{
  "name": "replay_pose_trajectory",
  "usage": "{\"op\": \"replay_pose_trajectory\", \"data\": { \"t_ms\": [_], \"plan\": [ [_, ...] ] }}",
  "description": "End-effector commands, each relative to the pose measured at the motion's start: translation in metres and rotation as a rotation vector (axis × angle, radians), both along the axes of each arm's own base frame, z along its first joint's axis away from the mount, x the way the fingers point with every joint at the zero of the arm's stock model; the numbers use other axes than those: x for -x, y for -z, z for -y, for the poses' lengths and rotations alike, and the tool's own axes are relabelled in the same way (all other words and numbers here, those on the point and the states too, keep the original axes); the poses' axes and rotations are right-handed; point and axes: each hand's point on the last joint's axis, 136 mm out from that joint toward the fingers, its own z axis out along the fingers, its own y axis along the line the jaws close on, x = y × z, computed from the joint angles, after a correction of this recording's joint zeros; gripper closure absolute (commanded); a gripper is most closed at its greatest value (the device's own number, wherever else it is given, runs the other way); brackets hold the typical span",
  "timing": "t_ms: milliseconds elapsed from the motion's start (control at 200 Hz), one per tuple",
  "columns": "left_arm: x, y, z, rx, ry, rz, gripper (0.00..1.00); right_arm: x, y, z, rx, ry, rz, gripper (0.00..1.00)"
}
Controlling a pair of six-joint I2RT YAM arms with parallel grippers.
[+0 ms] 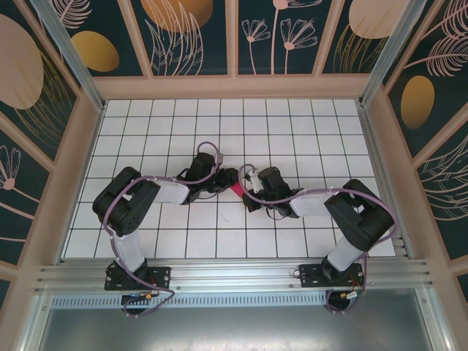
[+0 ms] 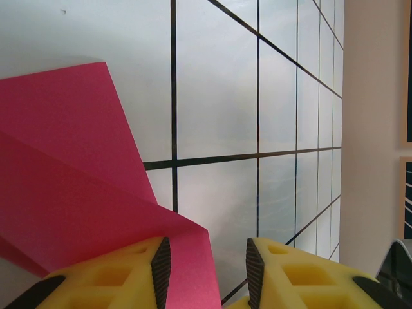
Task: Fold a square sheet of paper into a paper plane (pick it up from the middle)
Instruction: Fold the wing for the fifth time at the center of the table.
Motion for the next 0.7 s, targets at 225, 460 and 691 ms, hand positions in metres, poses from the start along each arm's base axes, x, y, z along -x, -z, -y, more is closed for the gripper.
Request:
{"op": "replay_pose_trajectory", "data": {
  "t_ms": [225, 460, 691],
  "plan": [
    [-0.003, -0.014, 0.009, 0.028, 0.042, 0.052, 0.54, 0.005, -0.015, -0.011, -0.226, -0.021, -0.144, 1.0],
    [-0.001, -0.01, 0.013, 0.04, 0.068, 0.038, 0.51, 0.006, -0.004, -0.013, -0.288, -0.012, -0.237, 1.0],
    [0.001, -0.004, 0.012, 0.036, 0.071, 0.031, 0.5, 0.005, 0.01, -0.009, -0.295, 0.046, -0.306, 1.0]
  ]
}}
